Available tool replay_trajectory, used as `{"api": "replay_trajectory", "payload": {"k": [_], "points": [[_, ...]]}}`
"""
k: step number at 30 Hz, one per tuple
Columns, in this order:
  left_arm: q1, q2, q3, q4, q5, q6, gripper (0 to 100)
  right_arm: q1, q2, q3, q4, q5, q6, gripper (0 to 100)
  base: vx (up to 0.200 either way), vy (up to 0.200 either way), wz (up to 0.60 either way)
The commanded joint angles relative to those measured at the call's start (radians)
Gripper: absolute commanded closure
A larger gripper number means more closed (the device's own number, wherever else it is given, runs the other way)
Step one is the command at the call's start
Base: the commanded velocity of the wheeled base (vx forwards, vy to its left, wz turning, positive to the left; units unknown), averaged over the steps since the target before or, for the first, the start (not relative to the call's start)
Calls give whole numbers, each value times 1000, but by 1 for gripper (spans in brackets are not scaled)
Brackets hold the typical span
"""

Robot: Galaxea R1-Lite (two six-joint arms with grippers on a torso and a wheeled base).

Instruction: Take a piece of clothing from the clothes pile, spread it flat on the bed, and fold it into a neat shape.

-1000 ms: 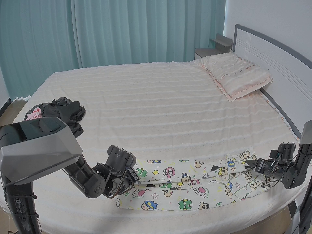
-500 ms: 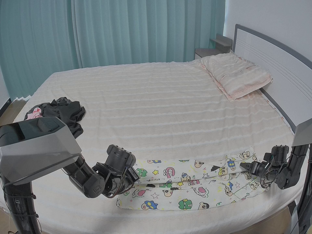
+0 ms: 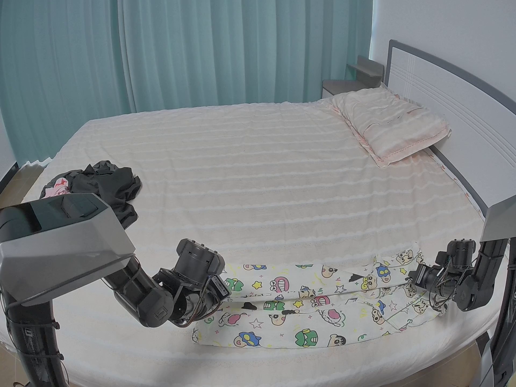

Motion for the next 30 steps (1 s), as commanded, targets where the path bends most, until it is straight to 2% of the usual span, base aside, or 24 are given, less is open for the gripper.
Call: {"api": "replay_trajectory", "payload": {"k": [1, 7, 12, 18, 24, 30], "points": [[0, -10, -1, -4, 27, 16, 100, -11, -42, 15, 5, 0, -1, 100, 0, 0, 0], [3, -48, -6, -4, 42, 34, 100, -14, -73, 24, 5, 0, -4, 100, 0, 0, 0], [43, -76, -24, -10, 68, 109, 100, -16, -85, 20, -1, 1, -3, 100, 0, 0, 0], [80, -67, -78, -14, 79, 125, 100, -16, -104, 12, -7, 7, 11, 100, 0, 0, 0], [98, -65, -124, -16, 79, 151, 100, -12, -111, 6, -16, 11, 39, 100, 0, 0, 0], [101, -48, -185, -16, 82, 181, 100, -2, -104, -3, -92, 11, 88, 100, 0, 0, 0]]}}
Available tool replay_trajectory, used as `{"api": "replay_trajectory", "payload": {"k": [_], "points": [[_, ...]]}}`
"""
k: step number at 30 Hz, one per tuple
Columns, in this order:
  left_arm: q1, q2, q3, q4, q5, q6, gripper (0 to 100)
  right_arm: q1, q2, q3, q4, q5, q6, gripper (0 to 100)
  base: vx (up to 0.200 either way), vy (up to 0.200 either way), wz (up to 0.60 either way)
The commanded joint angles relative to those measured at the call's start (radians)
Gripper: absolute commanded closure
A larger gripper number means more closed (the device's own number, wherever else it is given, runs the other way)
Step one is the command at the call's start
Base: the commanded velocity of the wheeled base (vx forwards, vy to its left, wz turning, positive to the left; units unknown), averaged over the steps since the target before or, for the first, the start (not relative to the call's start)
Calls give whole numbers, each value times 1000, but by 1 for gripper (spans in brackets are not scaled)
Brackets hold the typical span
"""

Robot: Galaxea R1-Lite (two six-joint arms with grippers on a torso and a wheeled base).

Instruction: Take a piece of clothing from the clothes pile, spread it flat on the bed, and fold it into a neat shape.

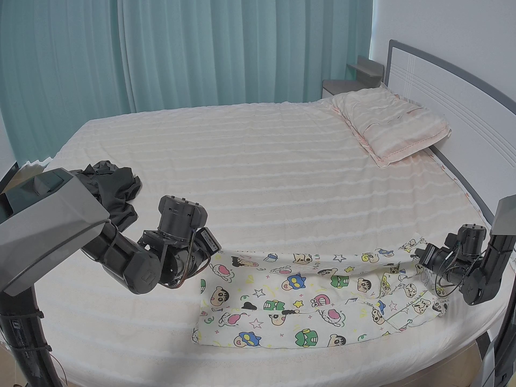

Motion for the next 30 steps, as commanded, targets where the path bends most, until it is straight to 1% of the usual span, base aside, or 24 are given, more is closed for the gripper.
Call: {"api": "replay_trajectory", "payload": {"k": [1, 4, 5, 9, 16, 23, 28, 30], "points": [[3, 21, -44, -1, 5, 5, 100, 8, 3, -6, -24, -1, 17, 100, 0, 0, 0], [6, 27, -53, -1, 14, 5, 100, 8, 3, -9, -28, -1, 23, 100, 0, 0, 0], [11, 38, -65, -1, 30, 4, 100, 9, 1, -18, -30, 1, 43, 100, 0, 0, 0], [26, 41, -68, -1, 33, 4, 100, 22, 3, -55, -30, -8, 106, 100, 0, 0, 0], [35, 41, -67, -1, 33, 4, 100, 35, 4, -79, -63, -13, 172, 100, 0, 0, 0], [35, 41, -59, 1, 33, 4, 100, 32, 0, -78, -71, -15, 172, 100, 0, 0, 0], [35, 48, -30, 4, 31, 4, 100, 29, -5, -47, -68, -12, 161, 100, 0, 0, 0], [35, 56, -8, 4, 30, 5, 100, 28, -7, -18, -62, -4, 127, 100, 0, 0, 0]]}}
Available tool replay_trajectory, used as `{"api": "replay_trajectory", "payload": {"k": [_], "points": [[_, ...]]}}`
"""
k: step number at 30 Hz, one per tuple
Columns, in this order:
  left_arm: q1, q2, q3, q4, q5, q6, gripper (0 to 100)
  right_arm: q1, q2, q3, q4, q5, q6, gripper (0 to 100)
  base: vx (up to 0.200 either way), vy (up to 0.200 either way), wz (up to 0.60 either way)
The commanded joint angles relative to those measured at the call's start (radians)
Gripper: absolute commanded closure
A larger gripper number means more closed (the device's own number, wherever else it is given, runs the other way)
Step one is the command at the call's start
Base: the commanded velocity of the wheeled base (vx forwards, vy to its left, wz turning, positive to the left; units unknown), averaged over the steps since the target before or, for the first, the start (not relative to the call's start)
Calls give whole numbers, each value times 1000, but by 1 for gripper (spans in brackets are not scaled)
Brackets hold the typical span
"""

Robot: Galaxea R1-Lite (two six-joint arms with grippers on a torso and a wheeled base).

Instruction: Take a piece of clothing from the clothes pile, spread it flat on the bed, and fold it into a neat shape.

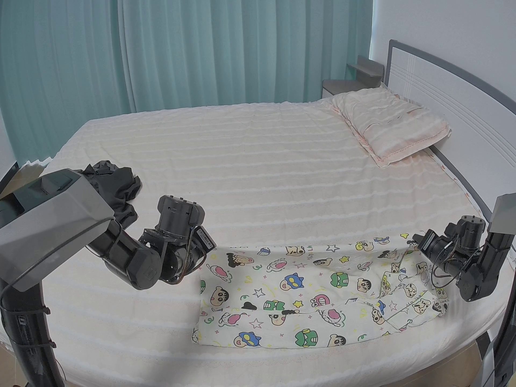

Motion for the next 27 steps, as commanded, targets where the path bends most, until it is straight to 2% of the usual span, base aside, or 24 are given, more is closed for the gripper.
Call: {"api": "replay_trajectory", "payload": {"k": [1, 3, 4, 12, 20, 27], "points": [[0, 20, 32, 0, -1, 1, 100, -3, -1, 44, 9, 10, -52, 100, 0, 0, 0], [0, 21, 35, 0, -1, 1, 100, -3, 0, 49, 9, 10, -65, 100, 0, 0, 0], [0, 27, 48, 0, -1, 1, 100, -5, 6, 74, 7, 12, -105, 100, 0, 0, 0], [-12, 59, 97, -3, -3, 1, 100, -8, 14, 143, 1, 38, -215, 100, 0, 0, 0], [-32, 73, 140, -4, -8, -2, 100, -23, 54, 166, -2, 41, -301, 100, 0, 0, 0], [-58, 99, 178, -4, -11, -5, 100, -31, 86, 169, 0, 39, -335, 100, 0, 0, 0]]}}
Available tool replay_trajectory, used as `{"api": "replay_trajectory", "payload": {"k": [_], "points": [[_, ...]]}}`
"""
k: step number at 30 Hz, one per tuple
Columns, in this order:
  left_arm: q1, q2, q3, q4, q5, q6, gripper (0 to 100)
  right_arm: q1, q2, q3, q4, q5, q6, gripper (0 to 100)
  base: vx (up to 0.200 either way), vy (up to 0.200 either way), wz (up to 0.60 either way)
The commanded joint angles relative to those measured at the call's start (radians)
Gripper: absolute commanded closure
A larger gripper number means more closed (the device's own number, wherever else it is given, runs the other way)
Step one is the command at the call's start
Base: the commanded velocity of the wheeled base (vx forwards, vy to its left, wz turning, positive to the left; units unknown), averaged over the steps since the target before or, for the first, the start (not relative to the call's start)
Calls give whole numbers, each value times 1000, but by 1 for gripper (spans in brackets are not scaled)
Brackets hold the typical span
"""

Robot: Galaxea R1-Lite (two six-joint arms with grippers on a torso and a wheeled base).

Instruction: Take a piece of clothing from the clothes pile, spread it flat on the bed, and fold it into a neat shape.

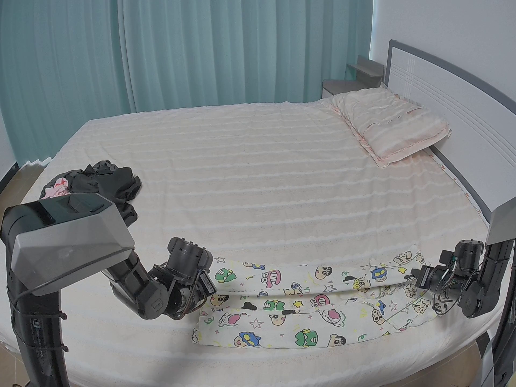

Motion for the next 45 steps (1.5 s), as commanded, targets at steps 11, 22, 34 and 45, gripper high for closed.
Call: {"api": "replay_trajectory", "payload": {"k": [11, 22, 34, 45], "points": [[-35, 24, 37, 3, -19, -5, 100, -7, 45, 2, 1, -5, -22, 100, 0, 0, 0], [-56, 10, 71, 3, -21, -8, 0, -31, 55, 1, 14, -23, -60, 0, 0, 0, 0], [-44, -200, 175, 0, -127, -105, 0, -48, 6, -19, 7, -6, -39, 0, 0, 0, 0], [-7, -281, 357, -242, -229, -203, 0, -36, 66, -58, 35, 26, 30, 100, 0, 0, 0]]}}
